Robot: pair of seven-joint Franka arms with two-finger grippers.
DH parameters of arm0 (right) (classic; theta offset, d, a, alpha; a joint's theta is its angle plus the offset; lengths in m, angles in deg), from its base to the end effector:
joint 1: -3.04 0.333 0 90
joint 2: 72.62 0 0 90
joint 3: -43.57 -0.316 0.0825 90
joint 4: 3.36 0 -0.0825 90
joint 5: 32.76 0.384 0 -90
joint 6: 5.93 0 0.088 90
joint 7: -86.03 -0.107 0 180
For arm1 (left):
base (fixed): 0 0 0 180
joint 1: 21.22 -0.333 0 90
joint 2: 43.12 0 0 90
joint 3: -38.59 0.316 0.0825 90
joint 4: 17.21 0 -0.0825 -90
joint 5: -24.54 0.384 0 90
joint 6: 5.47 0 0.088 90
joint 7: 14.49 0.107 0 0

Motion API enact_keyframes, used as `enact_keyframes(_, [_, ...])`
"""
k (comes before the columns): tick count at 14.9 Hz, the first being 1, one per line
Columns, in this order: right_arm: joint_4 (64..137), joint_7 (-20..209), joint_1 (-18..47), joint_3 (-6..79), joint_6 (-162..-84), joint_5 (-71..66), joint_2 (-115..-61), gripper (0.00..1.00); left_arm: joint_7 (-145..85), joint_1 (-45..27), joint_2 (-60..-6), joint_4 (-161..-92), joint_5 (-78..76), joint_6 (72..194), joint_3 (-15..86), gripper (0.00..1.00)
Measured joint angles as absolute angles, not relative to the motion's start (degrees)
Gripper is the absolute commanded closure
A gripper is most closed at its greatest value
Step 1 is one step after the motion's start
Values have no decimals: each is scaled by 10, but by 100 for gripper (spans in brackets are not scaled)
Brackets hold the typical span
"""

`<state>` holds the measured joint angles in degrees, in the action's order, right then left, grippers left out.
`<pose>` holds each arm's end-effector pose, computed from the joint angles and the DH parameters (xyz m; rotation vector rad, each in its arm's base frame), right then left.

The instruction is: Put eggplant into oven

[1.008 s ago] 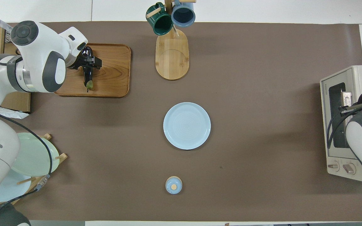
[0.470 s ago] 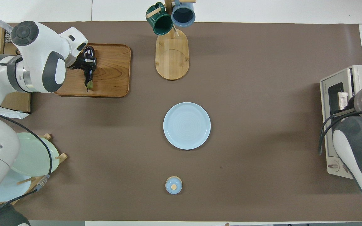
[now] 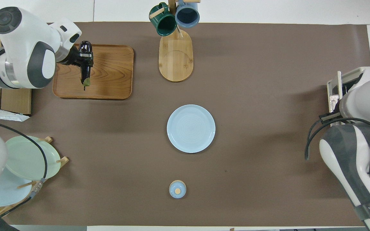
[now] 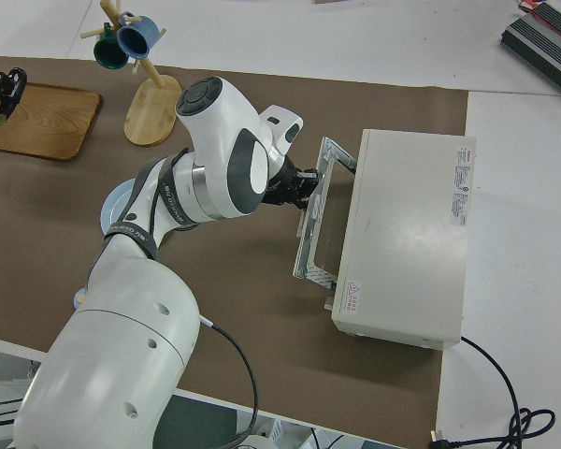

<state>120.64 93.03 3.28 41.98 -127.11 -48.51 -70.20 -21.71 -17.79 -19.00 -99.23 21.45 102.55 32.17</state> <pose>0.5277 0.0045 0.4153 2.8742 0.4313 -0.0258 0.6787 -0.1093 0.4579 3.0400 -0.0298 0.0311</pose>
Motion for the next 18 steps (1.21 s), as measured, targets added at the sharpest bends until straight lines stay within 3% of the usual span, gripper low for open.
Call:
enact_keyframes(4, [1237, 911, 42, 416, -1346, -459, -734, 100, -290, -137, -282, -1025, 188, 941, 317, 100])
enact_keyframes(9, [1258, 876, 49, 416, -1417, -451, -785, 100, -379, -48, -369, -1152, 153, 987, 315, 100])
enact_keyframes(14, [1253, 844, 57, 419, -1438, -439, -818, 100, -474, 72, -388, -1273, 145, 1160, 313, 100])
enact_keyframes(18, [1224, 795, 114, 419, -1420, -400, -818, 100, -512, 131, -352, -1303, 145, 1251, 313, 100])
